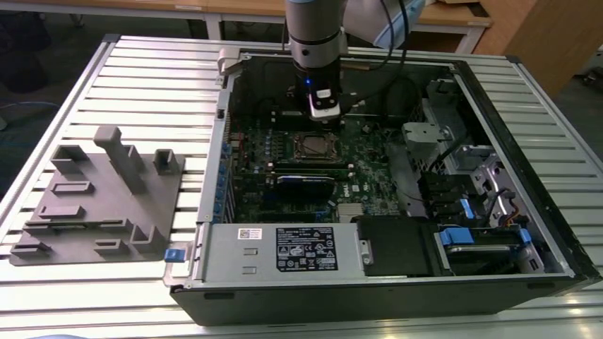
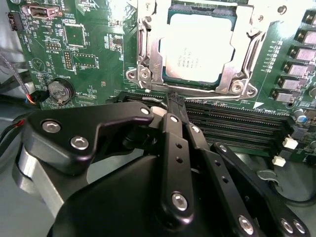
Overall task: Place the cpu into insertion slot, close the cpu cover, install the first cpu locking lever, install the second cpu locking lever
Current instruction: 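Install the first cpu locking lever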
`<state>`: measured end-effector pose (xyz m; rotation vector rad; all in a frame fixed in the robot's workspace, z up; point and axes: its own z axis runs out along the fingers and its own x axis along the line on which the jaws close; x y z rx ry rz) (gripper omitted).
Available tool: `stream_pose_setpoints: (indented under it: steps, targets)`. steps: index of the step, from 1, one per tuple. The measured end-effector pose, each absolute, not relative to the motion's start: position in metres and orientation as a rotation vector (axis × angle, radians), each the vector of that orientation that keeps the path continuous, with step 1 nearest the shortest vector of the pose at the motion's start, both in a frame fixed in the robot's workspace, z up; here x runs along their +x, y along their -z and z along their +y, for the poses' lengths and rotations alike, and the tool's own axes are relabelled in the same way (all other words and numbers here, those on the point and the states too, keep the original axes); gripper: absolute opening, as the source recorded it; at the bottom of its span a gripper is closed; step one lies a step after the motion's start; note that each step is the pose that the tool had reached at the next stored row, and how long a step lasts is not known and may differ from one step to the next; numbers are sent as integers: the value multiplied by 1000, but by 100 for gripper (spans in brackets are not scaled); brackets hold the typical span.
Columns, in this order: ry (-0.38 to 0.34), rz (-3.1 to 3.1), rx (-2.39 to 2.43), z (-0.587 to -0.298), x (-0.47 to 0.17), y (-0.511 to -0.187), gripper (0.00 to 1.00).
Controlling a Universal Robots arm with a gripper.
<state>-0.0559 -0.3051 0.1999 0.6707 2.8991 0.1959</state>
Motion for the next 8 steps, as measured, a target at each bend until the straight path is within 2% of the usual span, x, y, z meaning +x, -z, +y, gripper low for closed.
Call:
stream_pose_setpoints:
  steps: [8]
  targets:
    - [-207,2895,690,-303,-56,-199,11]
